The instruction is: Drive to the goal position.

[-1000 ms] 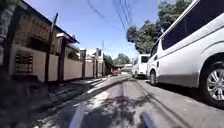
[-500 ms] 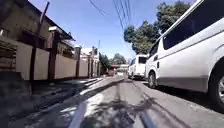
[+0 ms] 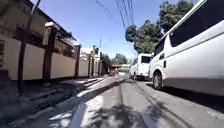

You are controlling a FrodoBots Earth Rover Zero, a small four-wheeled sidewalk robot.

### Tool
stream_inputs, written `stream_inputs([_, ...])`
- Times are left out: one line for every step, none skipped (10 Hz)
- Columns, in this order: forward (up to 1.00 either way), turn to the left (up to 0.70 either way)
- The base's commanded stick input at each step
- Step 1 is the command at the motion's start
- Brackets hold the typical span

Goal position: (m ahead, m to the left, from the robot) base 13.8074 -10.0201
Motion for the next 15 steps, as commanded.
stream_inputs([0.7, -0.35])
stream_inputs([0.7, -0.35])
stream_inputs([0.7, -0.35])
stream_inputs([0.7, -0.35])
stream_inputs([0.7, -0.35])
stream_inputs([0.7, -0.34])
stream_inputs([0.7, -0.03])
stream_inputs([0.7, 0.0])
stream_inputs([0.7, 0.0])
stream_inputs([0.7, 0.0])
stream_inputs([0.7, 0.0])
stream_inputs([0.7, 0.0])
stream_inputs([0.7, 0.0])
stream_inputs([0.7, 0.0])
stream_inputs([0.7, 0.0])
